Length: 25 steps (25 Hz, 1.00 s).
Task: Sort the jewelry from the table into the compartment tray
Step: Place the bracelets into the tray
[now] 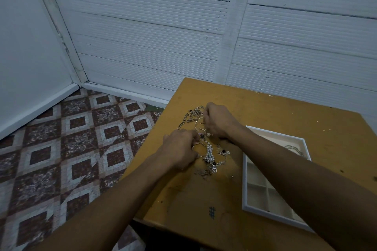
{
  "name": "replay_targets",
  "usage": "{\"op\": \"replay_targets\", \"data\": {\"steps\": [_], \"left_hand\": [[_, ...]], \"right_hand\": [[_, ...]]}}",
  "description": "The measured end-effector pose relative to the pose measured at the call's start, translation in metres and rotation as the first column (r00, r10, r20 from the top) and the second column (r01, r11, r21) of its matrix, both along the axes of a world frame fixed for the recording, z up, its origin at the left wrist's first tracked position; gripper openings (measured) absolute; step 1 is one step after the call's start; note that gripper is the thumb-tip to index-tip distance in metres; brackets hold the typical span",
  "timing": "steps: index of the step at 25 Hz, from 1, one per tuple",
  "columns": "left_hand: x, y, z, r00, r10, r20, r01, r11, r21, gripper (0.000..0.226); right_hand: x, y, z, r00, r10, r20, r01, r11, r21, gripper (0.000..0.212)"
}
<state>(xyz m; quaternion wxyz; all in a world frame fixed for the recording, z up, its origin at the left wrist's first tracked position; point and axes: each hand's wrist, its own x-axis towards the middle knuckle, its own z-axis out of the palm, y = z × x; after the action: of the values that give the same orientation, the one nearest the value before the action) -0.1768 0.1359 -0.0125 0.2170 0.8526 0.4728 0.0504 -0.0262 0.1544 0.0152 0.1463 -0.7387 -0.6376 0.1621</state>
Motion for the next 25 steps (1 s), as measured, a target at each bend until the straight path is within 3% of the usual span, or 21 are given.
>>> {"op": "replay_targets", "data": {"steps": [7,14,17,25], "left_hand": [[0.002,0.001,-0.001,0.999,-0.004,-0.035,0.006,0.999,0.033,0.046],[-0.001,-0.01,0.0,0.994,-0.03,0.106,0.004,0.973,0.233,0.024],[-0.004,-0.012,0.005,0.982,-0.046,0.183,0.006,0.977,0.215,0.011],[0.003,-0.012,0.022,0.976,-0.06,0.209,0.01,0.973,0.231,0.012]], "right_hand": [[0.012,-0.007,0.007,0.998,-0.01,-0.067,0.015,0.997,0.07,0.007],[0.02,-0.014,0.011,0.997,-0.029,-0.075,0.037,0.994,0.1,0.019],[0.023,-0.018,0.013,0.997,-0.046,-0.069,0.055,0.991,0.124,0.019],[0.043,-0.04,0.024,0.996,-0.053,-0.078,0.066,0.983,0.173,0.017]]}}
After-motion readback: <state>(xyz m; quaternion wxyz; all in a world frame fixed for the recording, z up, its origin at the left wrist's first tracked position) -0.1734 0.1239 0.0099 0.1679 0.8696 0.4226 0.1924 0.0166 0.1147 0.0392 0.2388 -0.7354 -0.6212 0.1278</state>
